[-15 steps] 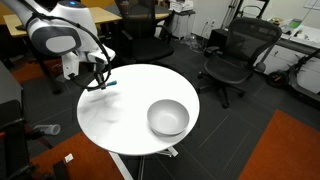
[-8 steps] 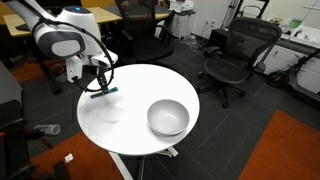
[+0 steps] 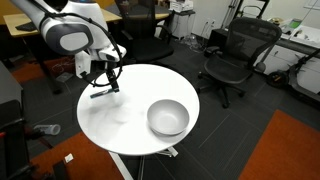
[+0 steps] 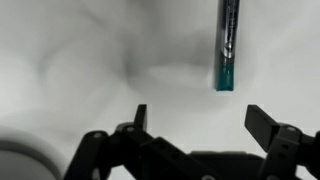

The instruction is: Remove the green marker from the bowl and put it on the table

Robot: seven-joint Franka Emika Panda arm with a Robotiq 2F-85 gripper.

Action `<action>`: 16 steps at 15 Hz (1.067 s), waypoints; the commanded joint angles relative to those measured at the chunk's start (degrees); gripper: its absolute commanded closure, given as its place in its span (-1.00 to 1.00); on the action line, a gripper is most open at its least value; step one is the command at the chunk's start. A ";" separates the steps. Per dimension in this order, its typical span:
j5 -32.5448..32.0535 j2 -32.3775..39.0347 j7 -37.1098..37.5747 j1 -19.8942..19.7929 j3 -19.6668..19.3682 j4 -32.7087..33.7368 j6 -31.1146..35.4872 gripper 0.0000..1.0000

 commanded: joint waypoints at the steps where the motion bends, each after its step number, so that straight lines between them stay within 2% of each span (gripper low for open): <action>1: -2.74 -4.46 2.26 1.00 -1.63 -0.85 -4.34 -1.00; 8: -7.15 -11.58 2.48 -0.15 -1.12 -1.63 -13.04 -1.00; 11: -6.86 -13.78 1.45 -1.22 0.08 -1.47 -16.34 -1.00; 14: -6.05 -15.09 0.69 -1.93 0.93 -1.39 -18.18 -1.00; 16: -6.08 -12.84 0.53 -2.28 1.25 -0.12 -16.50 -1.00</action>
